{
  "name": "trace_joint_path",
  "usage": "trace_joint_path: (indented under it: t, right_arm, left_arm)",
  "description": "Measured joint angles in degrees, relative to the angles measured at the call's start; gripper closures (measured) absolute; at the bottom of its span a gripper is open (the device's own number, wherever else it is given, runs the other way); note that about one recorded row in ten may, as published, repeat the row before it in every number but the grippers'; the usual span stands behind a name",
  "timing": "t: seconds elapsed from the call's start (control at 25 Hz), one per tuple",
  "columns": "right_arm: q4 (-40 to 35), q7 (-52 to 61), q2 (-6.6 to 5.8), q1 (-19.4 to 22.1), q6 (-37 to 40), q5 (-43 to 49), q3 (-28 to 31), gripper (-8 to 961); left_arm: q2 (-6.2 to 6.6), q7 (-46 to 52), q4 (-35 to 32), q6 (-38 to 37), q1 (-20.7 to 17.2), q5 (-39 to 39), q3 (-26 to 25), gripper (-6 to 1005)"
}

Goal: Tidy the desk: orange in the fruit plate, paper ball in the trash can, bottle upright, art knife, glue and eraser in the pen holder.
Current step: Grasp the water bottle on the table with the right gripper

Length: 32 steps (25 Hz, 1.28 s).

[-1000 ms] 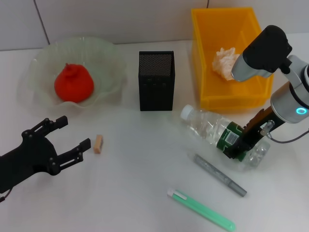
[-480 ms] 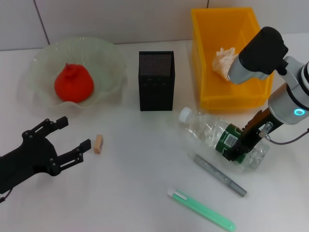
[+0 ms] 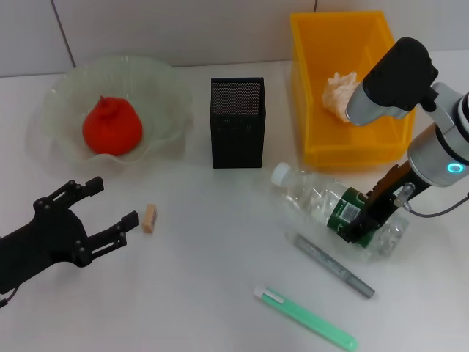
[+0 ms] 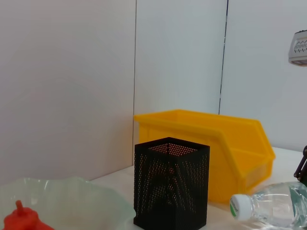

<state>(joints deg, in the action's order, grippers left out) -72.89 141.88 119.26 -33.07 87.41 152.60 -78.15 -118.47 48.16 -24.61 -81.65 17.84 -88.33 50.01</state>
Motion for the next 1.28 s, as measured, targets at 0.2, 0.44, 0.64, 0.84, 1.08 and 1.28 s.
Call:
trace_joint_path:
  t: [0.2, 0.44, 0.64, 0.84, 1.08, 1.28]
  right_arm:
    - [0.3, 0.5, 0.04, -0.3, 0.0, 1.6, -0.2, 143]
    - [1.2, 1.4, 0.09, -0.4, -1.0, 2.2, -2.3, 144]
    - [2.7, 1.9, 0.09, -0.8, -1.8, 2.3, -2.4, 144]
    - [3.8, 1.9, 0.09, -1.0, -2.5, 2.2, -2.3, 143]
    - [4.3, 1.9, 0.09, -1.0, -3.0, 2.1, -2.3, 142]
    - [4.8, 1.9, 0.13, -1.0, -3.5, 2.0, -2.3, 140]
  left_arm:
    - [0.00, 0.0, 0.0, 0.0, 0.0, 0.0, 0.0, 143]
    - [0.00, 0.0, 0.0, 0.0, 0.0, 0.0, 0.0, 142]
    - [0.00, 0.0, 0.0, 0.0, 0.0, 0.0, 0.0, 142]
    - [0.00, 0.0, 0.0, 0.0, 0.0, 0.0, 0.0, 143]
    - [0.00, 0.0, 0.0, 0.0, 0.0, 0.0, 0.0, 142]
    - [0.00, 0.0, 0.0, 0.0, 0.0, 0.0, 0.0, 143]
